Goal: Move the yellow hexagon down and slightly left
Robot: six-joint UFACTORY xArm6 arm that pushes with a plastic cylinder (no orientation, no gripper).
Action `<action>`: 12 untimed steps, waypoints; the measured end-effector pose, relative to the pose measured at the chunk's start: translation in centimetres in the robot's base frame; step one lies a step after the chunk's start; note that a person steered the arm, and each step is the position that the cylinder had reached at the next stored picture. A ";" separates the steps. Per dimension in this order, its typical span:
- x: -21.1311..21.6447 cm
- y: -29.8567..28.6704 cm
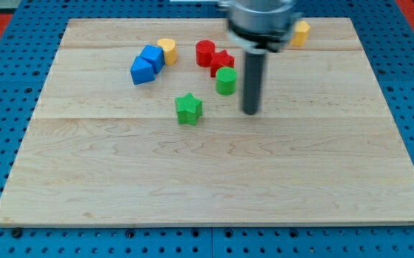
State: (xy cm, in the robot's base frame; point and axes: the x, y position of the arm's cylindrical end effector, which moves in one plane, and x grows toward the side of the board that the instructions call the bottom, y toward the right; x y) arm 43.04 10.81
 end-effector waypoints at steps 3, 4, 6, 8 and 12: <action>-23.1 11.0; -23.4 7.2; -16.2 5.5; -11.5 10.2; -5.0 13.4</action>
State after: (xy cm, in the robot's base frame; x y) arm 38.09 24.25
